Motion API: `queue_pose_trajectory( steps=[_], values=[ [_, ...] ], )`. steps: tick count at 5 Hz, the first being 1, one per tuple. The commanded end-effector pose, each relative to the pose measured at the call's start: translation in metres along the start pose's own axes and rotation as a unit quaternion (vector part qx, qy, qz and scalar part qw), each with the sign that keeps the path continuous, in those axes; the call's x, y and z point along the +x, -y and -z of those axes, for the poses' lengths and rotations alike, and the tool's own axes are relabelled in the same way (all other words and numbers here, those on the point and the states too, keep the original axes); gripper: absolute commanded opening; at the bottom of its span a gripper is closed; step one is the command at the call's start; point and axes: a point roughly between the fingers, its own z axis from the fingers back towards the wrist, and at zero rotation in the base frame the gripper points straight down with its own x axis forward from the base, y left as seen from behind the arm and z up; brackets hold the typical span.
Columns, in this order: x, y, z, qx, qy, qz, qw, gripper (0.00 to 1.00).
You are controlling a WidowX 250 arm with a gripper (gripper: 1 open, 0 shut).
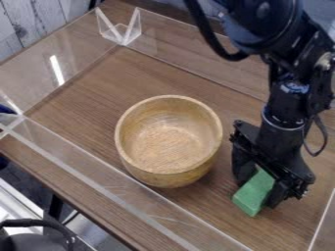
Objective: Put the green block in the brown bowl
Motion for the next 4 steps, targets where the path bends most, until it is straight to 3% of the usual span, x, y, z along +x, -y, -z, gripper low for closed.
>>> queue_pose_trajectory(
  steps=[1,2,4],
  values=[
    [0.005,-0.005,-0.015,-0.003,0.027,-0.005,0.9996,1.0],
    [0.005,-0.01,-0.023,-0.004,0.042,-0.013,0.999,1.0],
    [0.004,-0.004,-0.008,-0.014,0.027,0.011,0.9995,1.0]
  ],
)
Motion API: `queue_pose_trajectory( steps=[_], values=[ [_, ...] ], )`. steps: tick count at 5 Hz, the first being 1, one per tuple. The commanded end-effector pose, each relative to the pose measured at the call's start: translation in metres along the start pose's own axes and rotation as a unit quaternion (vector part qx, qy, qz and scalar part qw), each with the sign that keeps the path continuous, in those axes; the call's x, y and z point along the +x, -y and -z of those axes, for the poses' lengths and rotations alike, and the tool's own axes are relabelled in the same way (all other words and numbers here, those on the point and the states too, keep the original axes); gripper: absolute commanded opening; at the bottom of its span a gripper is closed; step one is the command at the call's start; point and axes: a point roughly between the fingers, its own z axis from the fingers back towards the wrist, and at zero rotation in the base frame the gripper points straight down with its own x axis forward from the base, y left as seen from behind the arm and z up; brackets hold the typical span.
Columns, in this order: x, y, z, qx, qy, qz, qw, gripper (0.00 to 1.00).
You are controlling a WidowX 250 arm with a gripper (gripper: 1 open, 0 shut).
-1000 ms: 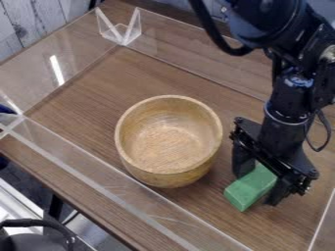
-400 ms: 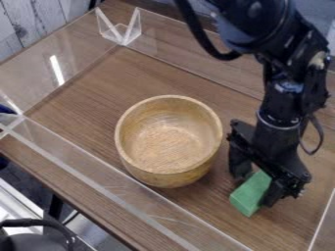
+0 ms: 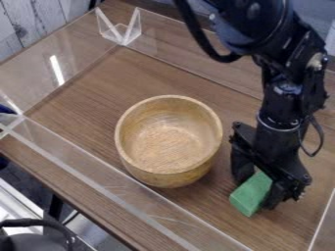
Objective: Put the green block in the brown bowl
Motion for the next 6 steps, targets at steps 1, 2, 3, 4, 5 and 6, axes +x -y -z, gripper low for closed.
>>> queue_pose_trajectory(
  steps=[1,2,3,4,5,6],
  values=[
    [0.004,0.0,-0.004,0.016,0.019,0.007,0.9997,1.0],
    [0.003,0.001,-0.002,0.035,0.026,0.012,0.999,1.0],
    [0.0,-0.004,-0.002,0.027,0.025,0.008,0.9993,0.0],
    [-0.006,-0.009,-0.009,0.021,0.027,0.005,0.9994,0.0],
    [-0.012,-0.012,-0.027,0.037,0.027,0.012,0.9989,0.0],
    [-0.019,-0.018,-0.055,0.056,0.029,0.016,0.9979,0.0]
  ],
)
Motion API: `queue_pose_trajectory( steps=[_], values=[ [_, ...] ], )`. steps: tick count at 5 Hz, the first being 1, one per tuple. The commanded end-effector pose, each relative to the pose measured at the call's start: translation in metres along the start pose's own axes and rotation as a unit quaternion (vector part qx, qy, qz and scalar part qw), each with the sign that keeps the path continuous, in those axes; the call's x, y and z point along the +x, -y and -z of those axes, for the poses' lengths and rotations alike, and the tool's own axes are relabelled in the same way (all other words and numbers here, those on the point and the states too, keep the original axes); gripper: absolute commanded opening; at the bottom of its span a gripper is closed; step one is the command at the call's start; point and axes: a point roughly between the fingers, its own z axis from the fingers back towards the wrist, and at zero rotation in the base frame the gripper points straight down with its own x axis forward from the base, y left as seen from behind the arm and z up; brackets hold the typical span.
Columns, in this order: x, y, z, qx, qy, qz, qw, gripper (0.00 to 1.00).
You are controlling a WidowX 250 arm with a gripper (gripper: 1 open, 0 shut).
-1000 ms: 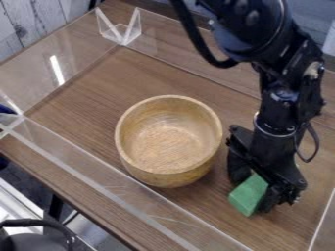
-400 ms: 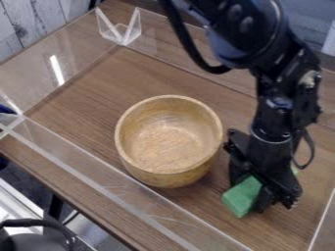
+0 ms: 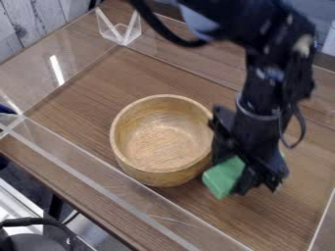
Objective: Put the green block in the brown bowl
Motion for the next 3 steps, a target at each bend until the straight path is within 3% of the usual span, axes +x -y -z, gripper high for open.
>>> queue_pose_trajectory(
  steps=[1,2,3],
  values=[
    [0.006,-0.03,-0.031,0.015,0.053,-0.035,0.9979,0.0],
    [-0.002,-0.064,-0.032,0.016,0.062,-0.069,0.9955,0.0],
    [-0.02,-0.095,-0.027,0.025,0.045,-0.099,0.9937,0.0]
  ],
)
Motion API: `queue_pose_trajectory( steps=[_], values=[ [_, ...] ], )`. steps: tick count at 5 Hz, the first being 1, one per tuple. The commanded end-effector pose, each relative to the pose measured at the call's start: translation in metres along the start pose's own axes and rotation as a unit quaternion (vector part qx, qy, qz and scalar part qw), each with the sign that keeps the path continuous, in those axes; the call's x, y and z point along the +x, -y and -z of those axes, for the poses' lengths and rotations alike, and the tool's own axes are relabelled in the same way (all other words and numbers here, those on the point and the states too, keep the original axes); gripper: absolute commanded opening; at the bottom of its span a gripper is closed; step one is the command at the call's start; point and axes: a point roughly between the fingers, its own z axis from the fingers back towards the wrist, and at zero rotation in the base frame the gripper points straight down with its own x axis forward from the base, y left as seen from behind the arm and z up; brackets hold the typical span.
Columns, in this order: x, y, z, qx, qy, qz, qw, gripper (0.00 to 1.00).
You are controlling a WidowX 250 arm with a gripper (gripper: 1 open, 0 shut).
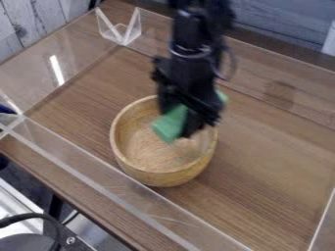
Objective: Put the green block in the brown bowl
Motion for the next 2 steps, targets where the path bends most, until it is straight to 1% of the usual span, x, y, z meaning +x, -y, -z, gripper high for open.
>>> queue_pose_trajectory(
  steps=[1,2],
  values=[
    [-0.0051,-0.0224,-0.0061,0.015,0.016,-0.011,0.9997,0.0],
    [-0.006,-0.0221,-0.0049,0.02,0.015,-0.01,0.9996,0.0]
  ],
)
